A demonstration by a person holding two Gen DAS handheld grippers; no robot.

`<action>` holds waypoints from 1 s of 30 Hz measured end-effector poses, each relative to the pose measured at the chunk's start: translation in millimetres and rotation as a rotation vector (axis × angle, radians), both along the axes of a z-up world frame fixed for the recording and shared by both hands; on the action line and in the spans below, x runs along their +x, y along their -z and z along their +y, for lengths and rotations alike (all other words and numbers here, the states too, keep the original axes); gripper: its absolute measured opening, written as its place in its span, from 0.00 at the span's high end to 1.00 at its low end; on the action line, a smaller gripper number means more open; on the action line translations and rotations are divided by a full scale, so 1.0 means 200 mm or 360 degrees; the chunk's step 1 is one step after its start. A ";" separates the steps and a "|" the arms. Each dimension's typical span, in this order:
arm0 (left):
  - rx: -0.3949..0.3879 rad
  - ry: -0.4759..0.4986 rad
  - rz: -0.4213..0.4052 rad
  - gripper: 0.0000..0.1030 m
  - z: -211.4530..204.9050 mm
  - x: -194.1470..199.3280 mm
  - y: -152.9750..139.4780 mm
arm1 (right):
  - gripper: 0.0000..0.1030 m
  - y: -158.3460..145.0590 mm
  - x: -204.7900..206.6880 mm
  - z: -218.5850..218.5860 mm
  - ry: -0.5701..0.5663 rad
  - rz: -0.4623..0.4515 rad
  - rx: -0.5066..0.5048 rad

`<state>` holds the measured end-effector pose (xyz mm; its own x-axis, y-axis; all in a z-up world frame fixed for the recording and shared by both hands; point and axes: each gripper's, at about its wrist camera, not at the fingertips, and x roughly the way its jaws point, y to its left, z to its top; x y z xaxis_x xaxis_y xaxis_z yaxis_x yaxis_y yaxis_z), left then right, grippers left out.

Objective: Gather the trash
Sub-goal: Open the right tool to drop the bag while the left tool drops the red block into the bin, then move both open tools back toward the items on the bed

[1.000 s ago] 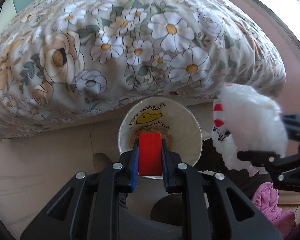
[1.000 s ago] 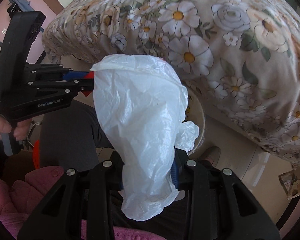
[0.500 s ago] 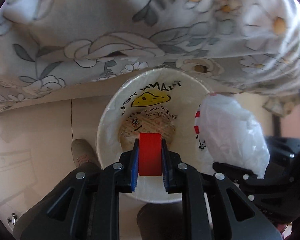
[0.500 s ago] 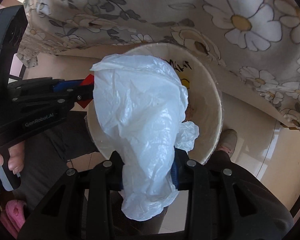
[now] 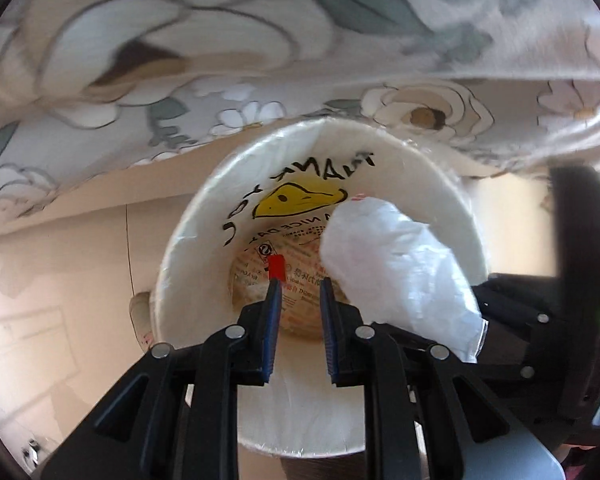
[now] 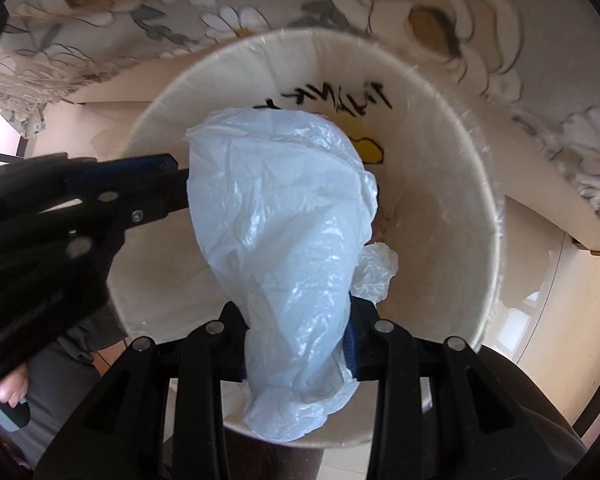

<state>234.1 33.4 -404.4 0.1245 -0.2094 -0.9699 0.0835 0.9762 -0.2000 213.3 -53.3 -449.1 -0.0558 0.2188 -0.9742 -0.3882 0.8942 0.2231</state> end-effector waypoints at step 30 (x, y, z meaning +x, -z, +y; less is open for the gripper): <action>-0.0030 -0.0162 0.0020 0.52 0.17 -0.11 -0.19 | 0.34 -0.18 -0.13 -0.02 -0.0142 -0.0135 -0.0091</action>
